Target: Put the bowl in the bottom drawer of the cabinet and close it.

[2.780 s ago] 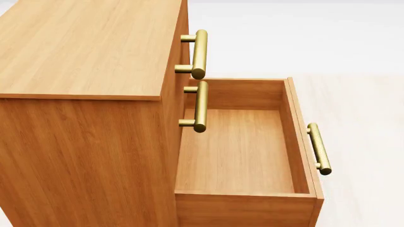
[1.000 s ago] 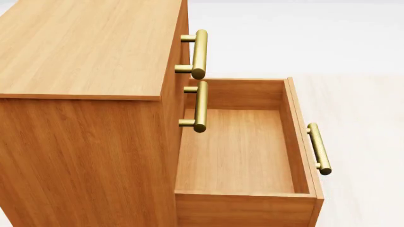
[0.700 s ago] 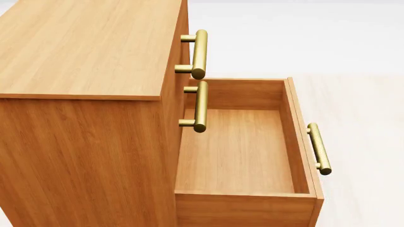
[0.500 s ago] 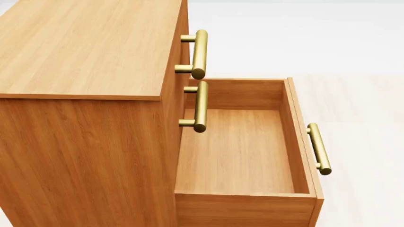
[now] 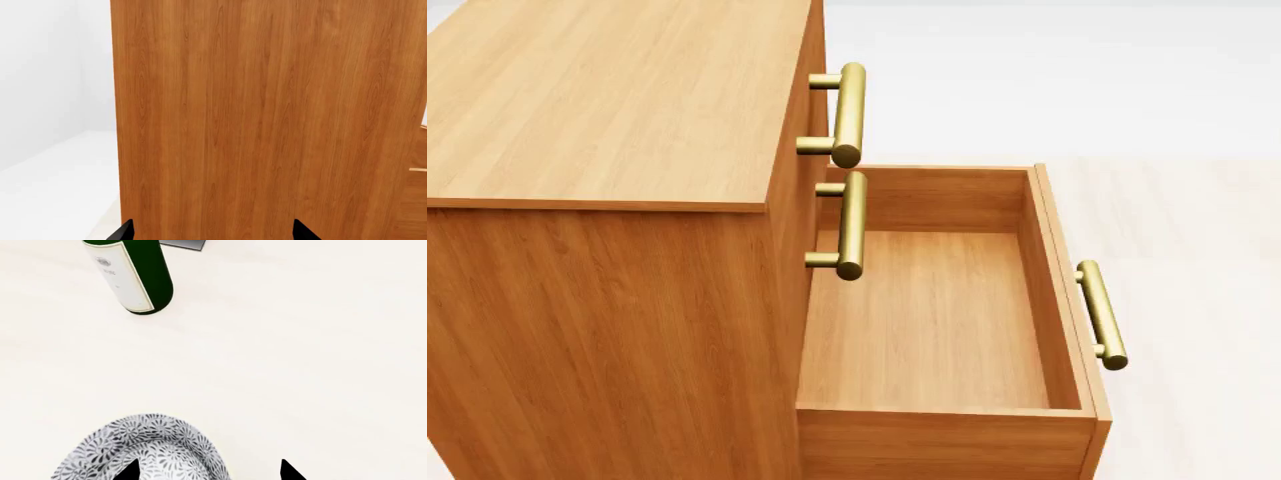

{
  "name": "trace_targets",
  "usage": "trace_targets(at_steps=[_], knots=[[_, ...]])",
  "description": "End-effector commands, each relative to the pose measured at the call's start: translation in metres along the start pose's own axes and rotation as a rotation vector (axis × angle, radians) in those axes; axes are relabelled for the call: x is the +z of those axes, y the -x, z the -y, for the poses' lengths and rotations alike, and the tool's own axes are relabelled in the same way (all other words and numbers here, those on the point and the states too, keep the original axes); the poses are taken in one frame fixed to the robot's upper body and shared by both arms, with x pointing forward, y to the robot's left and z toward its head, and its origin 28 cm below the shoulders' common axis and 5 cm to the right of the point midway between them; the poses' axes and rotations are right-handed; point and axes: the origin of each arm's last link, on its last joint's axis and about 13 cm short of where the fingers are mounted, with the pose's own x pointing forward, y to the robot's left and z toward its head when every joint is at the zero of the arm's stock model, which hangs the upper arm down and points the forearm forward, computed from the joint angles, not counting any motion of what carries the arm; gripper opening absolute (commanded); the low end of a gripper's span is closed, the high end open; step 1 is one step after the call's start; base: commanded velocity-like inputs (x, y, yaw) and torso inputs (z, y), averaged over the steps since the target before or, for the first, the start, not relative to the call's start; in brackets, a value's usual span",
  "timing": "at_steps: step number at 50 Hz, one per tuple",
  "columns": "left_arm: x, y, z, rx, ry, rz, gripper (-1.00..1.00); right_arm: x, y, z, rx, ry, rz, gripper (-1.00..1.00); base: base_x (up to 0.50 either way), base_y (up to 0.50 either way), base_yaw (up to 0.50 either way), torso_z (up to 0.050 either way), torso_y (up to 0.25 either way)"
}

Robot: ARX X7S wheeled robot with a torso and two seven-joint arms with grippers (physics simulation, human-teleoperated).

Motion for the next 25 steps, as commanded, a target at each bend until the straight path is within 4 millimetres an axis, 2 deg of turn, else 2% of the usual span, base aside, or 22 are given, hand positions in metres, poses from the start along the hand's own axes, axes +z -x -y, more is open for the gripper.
trace_targets(at_steps=[1,25], knots=[[-0.0015,-0.0009,-0.0003,0.001,0.001,0.0,1.0,-0.0043,-0.0087,0.0019,-0.029,0.003,-0.016,1.0,0.0,0.0,0.0,0.0,0.0],[-0.0011,-0.0001,-0.0003,0.002,0.0,0.0,1.0,-0.0133,-0.0151,0.0023,-0.021,0.021,-0.055,1.0,0.0,0.0,0.0,0.0,0.0]])
